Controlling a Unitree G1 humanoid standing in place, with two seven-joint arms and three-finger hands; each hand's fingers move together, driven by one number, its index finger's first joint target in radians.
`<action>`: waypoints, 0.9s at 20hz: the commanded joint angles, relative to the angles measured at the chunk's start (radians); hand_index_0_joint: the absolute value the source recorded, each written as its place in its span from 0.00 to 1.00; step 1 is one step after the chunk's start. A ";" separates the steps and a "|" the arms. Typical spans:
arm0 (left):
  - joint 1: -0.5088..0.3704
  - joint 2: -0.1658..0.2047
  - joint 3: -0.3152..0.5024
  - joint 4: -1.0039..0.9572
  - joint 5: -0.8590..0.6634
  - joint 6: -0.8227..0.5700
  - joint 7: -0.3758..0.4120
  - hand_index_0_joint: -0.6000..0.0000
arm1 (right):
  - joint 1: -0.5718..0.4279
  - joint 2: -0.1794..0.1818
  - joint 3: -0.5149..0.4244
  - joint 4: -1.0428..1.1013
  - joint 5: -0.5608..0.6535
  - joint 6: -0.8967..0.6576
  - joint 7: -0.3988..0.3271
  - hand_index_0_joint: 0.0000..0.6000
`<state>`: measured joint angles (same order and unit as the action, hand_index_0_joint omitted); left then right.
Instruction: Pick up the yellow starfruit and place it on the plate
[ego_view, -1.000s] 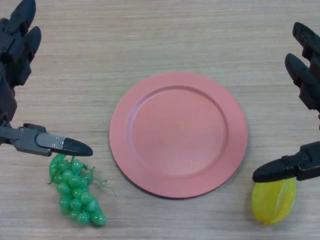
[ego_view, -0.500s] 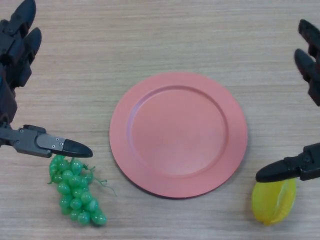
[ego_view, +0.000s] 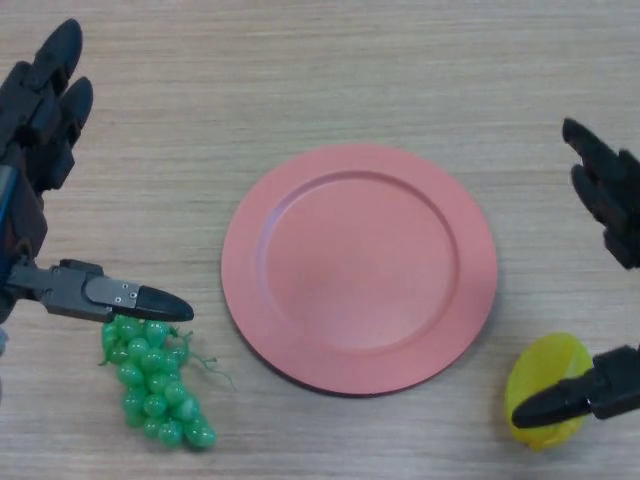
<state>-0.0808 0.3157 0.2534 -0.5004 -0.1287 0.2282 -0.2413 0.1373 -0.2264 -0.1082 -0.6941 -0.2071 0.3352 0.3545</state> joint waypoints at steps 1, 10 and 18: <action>-0.050 0.056 0.041 -0.013 0.010 -0.149 0.013 1.00 | 0.020 -0.009 -0.076 -0.015 -0.011 -0.161 -0.008 0.00; -0.052 0.050 0.023 0.004 0.039 -0.172 0.007 1.00 | 0.111 0.028 -0.119 0.216 -0.071 -0.375 -0.072 0.00; -0.050 0.042 0.009 0.012 0.040 -0.169 0.006 1.00 | 0.086 0.003 -0.061 0.438 -0.094 -0.577 -0.214 0.00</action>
<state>-0.1037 0.3175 0.2161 -0.4462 -0.0884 0.2103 -0.2426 0.2368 -0.1884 -0.1325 -0.1976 -0.2801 -0.1031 0.2012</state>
